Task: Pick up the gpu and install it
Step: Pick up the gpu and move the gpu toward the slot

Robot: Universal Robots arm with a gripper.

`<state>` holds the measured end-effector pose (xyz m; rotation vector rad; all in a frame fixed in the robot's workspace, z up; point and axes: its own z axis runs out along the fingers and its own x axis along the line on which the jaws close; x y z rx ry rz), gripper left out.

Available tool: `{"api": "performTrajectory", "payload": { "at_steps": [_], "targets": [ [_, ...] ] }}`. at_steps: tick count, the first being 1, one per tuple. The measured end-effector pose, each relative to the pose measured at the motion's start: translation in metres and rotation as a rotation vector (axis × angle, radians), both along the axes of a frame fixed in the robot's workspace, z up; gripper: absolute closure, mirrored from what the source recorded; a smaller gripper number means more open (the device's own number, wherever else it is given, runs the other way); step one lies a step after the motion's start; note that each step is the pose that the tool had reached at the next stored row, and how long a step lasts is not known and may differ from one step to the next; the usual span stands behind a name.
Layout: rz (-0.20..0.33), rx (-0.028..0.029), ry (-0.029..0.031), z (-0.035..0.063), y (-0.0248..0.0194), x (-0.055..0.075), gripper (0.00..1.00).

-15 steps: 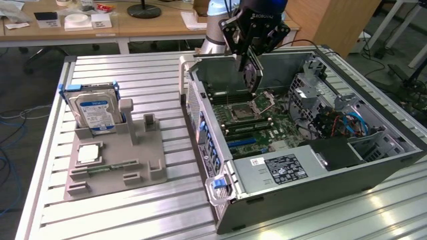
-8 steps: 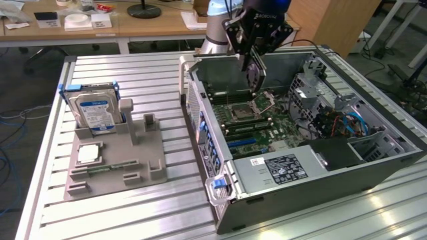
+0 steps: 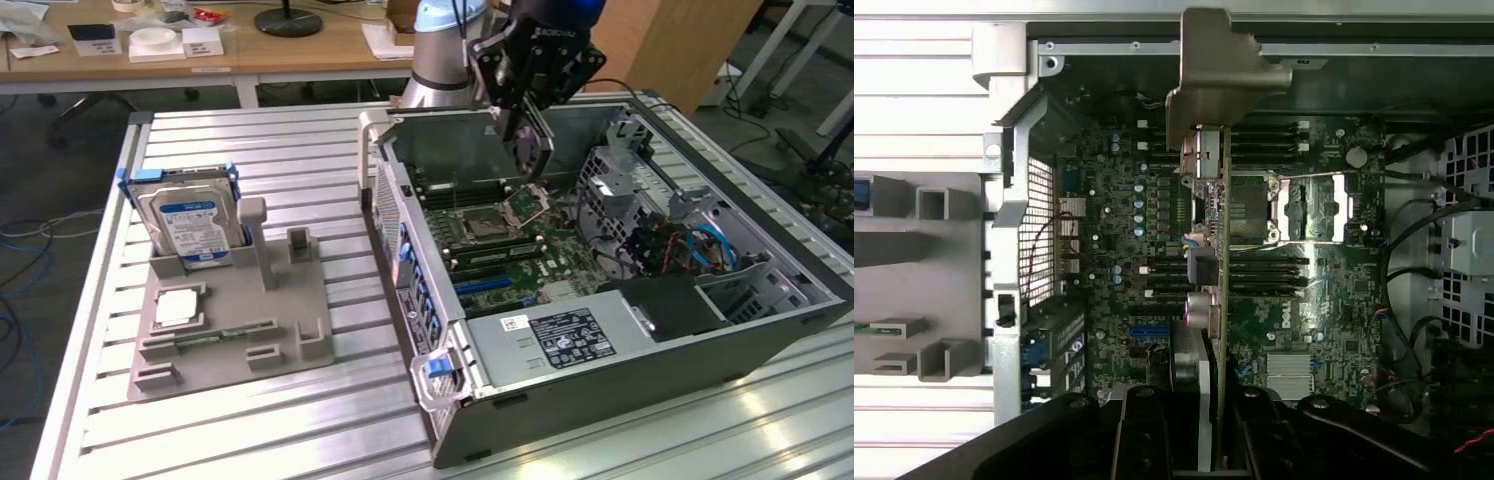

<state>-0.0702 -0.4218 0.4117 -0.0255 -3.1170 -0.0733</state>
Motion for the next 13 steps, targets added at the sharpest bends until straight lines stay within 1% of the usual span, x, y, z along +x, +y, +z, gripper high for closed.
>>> {"api": "performTrajectory", "payload": {
  "at_steps": [2, 3, 5, 6, 9, 10, 11, 13],
  "targets": [
    [0.0, -0.0001, -0.0006, -0.0004, 0.0, 0.007, 0.72],
    [0.0, -0.0001, -0.0018, -0.0009, 0.0, 0.01, 0.72],
    [0.0, 0.0001, -0.0065, -0.0019, 0.0, 0.015, 0.72],
    [0.0, 0.0, -0.0104, -0.0024, 0.0, 0.018, 0.72],
    [0.002, -0.0005, -0.0262, -0.0038, 0.0, 0.024, 0.72],
    [0.002, -0.0019, -0.0291, -0.004, 0.0, 0.026, 0.72],
    [0.002, -0.0052, -0.0302, -0.0041, 0.0001, 0.028, 0.72],
    [0.002, -0.0164, -0.0311, -0.0041, 0.0001, 0.031, 0.72]
  ]
}}
